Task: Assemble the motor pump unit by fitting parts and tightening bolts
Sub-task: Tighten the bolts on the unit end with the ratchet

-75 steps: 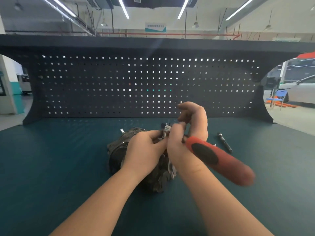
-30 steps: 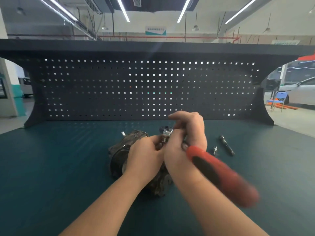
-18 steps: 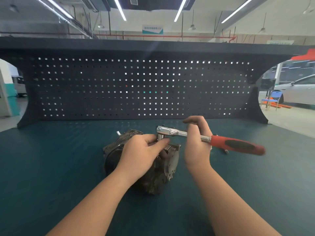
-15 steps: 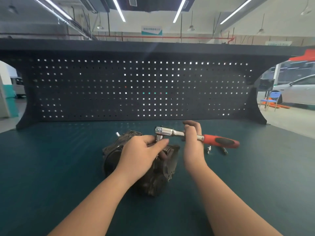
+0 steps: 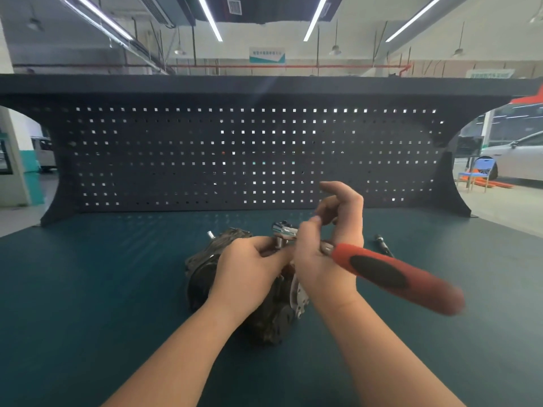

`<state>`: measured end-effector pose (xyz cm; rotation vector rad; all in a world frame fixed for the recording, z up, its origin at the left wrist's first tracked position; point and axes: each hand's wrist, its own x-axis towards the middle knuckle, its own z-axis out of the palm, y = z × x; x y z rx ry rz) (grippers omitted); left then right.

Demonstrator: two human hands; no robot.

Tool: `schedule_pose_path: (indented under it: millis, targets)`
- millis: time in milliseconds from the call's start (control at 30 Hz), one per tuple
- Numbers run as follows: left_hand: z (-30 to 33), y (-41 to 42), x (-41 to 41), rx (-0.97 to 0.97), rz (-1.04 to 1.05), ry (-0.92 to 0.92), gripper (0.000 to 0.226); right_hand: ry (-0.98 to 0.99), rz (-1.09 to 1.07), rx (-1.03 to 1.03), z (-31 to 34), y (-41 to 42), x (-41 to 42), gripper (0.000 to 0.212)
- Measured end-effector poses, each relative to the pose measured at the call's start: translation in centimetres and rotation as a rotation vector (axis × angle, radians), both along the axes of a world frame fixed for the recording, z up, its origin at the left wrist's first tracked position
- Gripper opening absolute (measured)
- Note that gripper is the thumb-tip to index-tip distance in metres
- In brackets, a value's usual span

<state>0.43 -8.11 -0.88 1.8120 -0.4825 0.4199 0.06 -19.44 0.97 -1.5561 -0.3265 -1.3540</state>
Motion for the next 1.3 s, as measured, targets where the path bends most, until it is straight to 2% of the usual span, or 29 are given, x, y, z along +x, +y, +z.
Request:
schedule_pose_path:
  millis: [100,167,233,300,367,533,633,733,833,900,967,1033,1100,1133,1200,1267,1300]
  targets:
    - [0.0,0.1,0.2,0.033,-0.01,-0.015,0.019,0.006,0.231,0.137,-1.4,-1.7,1.3,0.024]
    - [-0.1,0.1,0.3,0.044,-0.012,-0.028,0.019,0.226,0.316,0.223,-1.8,-2.8,2.3,0.019]
    - [-0.2,0.1,0.3,0.044,0.0,-0.035,0.016,0.545,0.417,0.245,-2.3,-3.0,2.9,0.026]
    - [-0.4,0.0,0.3,0.053,0.032,-0.037,0.014,0.673,0.46,0.223,-2.6,-2.9,2.9,0.032]
    - [-0.5,0.0,0.3,0.069,0.065,-0.037,0.019,0.577,0.388,0.224,-2.0,-2.6,2.6,0.034]
    - [-0.6,0.0,0.4,0.018,0.057,-0.02,0.015,0.105,0.25,0.244,0.0,-1.4,1.0,0.056]
    - [-0.7,-0.3,0.3,-0.021,0.07,-0.027,0.028,-0.04,-0.067,-0.02,0.3,0.7,-0.3,0.056]
    - [-0.5,-0.3,0.1,-0.037,0.089,-0.037,0.035,-0.15,-0.207,0.017,-0.4,3.3,-0.8,0.053]
    - [-0.3,0.0,0.4,-0.005,-0.012,-0.013,0.029,-0.137,-0.173,-0.016,-0.8,2.1,-0.1,0.047]
    - [-0.2,0.3,0.5,0.016,-0.072,0.004,0.034,-0.104,-0.05,-0.003,-1.2,-0.2,0.8,0.04]
    - [-0.1,0.6,0.6,0.047,-0.075,-0.014,0.028,-0.06,0.056,0.064,-2.1,-2.1,1.8,0.03]
    - [0.0,0.6,0.7,0.072,-0.057,-0.025,0.022,0.133,0.148,0.154,-2.8,-3.2,2.6,0.032]
    - [0.0,0.5,0.7,0.096,-0.013,-0.035,0.026,0.358,0.296,0.219,-3.1,-3.7,3.1,0.042]
    - [-0.1,0.4,0.8,0.108,0.018,-0.037,0.027,0.402,0.344,0.222,-3.2,-3.5,3.2,0.045]
    - [-0.3,0.2,0.7,0.107,0.044,-0.027,0.025,0.33,0.31,0.234,-2.9,-2.7,2.9,0.05]
    - [-0.5,0.1,0.6,0.06,0.029,-0.014,0.018,0.127,0.207,0.251,-2.1,-2.0,2.4,0.061]
    - [-0.6,0.0,0.6,0.038,0.02,-0.01,0.022,0.025,0.152,0.24,-1.4,-2.0,2.1,0.066]
